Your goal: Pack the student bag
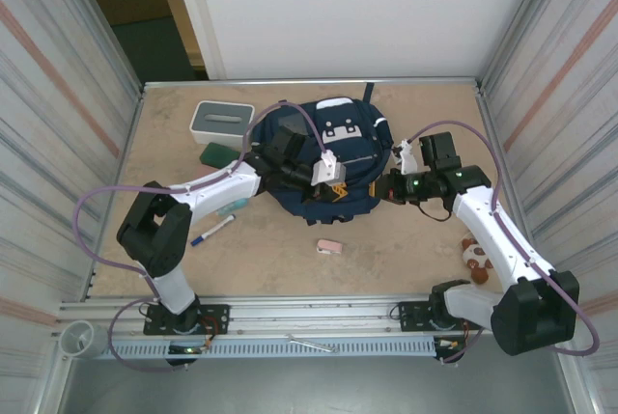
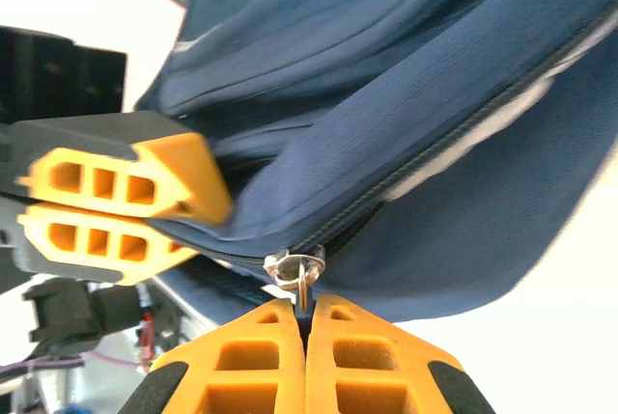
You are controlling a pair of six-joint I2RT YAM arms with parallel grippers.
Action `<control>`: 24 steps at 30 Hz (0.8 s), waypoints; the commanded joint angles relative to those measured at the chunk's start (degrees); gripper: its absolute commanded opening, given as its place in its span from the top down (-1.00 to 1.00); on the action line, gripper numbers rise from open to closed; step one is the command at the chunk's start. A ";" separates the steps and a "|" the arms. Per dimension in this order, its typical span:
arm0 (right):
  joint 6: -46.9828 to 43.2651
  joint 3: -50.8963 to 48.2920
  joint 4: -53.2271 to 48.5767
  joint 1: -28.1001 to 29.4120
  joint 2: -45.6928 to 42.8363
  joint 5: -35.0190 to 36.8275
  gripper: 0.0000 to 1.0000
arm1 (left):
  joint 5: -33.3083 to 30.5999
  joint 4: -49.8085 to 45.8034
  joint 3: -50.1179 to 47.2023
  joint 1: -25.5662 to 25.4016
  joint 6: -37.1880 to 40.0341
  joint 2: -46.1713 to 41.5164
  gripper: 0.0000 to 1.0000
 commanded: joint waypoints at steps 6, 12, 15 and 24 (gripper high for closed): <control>-2.63 0.84 -5.41 -1.34 -2.81 10.35 1.00 | 10.41 6.41 -3.86 3.31 -0.59 -7.94 1.00; -4.11 3.43 -6.57 -0.74 -6.30 12.06 1.00 | 14.53 14.26 -4.43 7.02 -4.73 -9.07 1.00; -3.36 3.70 -6.94 -0.84 -6.91 15.75 1.00 | 15.22 17.66 -4.04 9.29 -6.89 -8.26 1.00; -2.53 2.28 -0.69 -6.29 1.92 22.73 1.00 | 18.17 19.35 -6.62 13.07 -9.08 -7.91 1.00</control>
